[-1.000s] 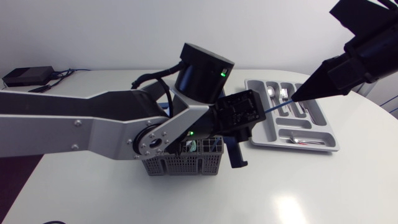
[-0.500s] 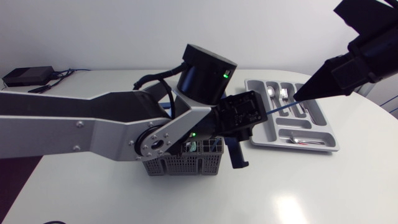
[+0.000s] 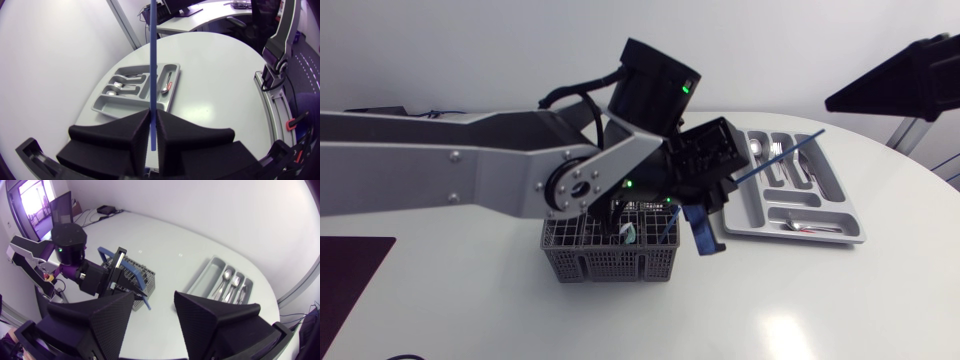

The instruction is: Unload the cutlery basket into the drawer organizer.

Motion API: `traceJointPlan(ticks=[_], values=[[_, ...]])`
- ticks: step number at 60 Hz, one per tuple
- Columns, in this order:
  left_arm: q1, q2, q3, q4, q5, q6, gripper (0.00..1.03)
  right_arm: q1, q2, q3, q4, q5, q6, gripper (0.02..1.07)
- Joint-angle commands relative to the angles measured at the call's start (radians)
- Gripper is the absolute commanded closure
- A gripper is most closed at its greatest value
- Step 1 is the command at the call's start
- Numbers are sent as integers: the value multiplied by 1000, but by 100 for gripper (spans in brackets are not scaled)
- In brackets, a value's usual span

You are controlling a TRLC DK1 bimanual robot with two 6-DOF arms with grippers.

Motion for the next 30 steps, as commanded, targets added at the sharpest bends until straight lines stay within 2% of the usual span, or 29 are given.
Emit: traceJointPlan(ticks=[1, 11, 17, 22, 30], values=[[37, 42, 75, -40, 50, -101, 90, -38, -79, -114, 84, -15, 46, 35], [73, 92, 192, -166, 186, -251, 90, -35, -190, -329, 254, -17, 118, 36], [83, 94, 224, -195, 257, -312, 90, 10, -188, -412, 327, -9, 180, 38], [79, 92, 238, -215, 275, -339, 90, 47, -165, -442, 387, 6, 221, 47], [69, 85, 241, -224, 288, -360, 90, 70, -124, -447, 464, 10, 284, 51]])
